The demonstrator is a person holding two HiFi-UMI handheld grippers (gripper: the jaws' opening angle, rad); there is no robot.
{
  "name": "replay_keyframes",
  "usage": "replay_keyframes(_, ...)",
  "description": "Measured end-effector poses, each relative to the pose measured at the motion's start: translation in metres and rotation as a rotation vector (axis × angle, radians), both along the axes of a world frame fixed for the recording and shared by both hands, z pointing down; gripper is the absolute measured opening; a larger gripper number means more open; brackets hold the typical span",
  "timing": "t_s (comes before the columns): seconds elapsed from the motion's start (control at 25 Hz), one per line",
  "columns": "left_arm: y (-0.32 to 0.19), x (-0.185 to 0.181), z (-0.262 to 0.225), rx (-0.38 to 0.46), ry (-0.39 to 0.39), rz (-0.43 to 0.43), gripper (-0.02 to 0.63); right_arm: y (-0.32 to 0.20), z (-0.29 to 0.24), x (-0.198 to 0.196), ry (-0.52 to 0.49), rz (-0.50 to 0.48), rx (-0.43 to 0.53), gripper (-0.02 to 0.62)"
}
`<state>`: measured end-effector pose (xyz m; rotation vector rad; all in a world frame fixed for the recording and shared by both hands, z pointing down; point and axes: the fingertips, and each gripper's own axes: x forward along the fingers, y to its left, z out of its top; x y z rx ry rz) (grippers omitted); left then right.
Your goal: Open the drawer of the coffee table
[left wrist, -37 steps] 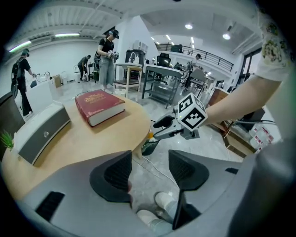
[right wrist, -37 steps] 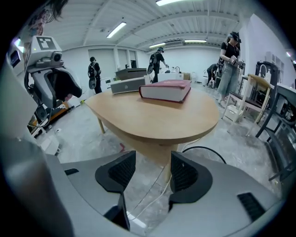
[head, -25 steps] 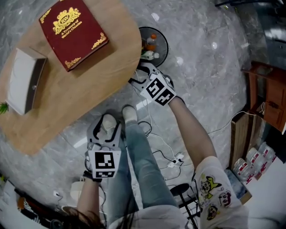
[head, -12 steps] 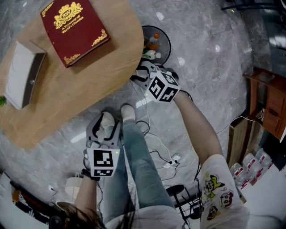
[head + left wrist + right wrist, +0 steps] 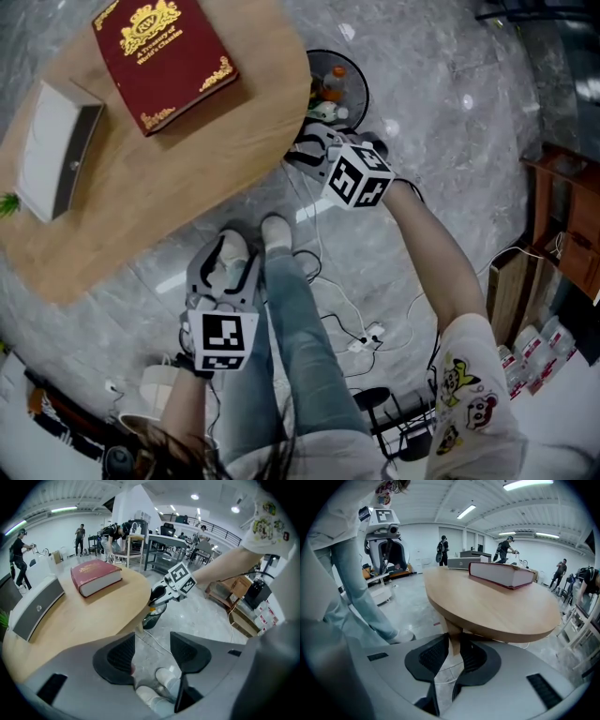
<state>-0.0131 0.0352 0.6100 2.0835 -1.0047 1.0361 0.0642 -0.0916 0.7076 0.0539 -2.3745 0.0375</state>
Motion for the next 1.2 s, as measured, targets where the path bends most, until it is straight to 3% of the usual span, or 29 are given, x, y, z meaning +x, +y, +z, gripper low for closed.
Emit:
replay_keyframes(0.24, 0.001, 0.003, 0.001, -0.002, -0.002, 0.011, 0.230, 0.013, -0.004, 0.005, 0.046, -0.142, 0.079, 0.052)
replay_keyframes(0.6, 0.000, 0.000, 0.002, 0.002, -0.012, 0.006, 0.230, 0.018, -0.004, 0.007, 0.094, -0.230, 0.136, 0.051)
replay_keyframes(0.84, 0.000, -0.007, 0.005, 0.002, -0.023, -0.001, 0.230, 0.020, -0.004, 0.009, 0.130, -0.282, 0.159, 0.051)
replay_keyframes(1.2, -0.003, -0.012, 0.006, 0.003, -0.020, -0.006, 0.230, 0.034, -0.005, 0.016, 0.181, -0.437, 0.156, 0.051)
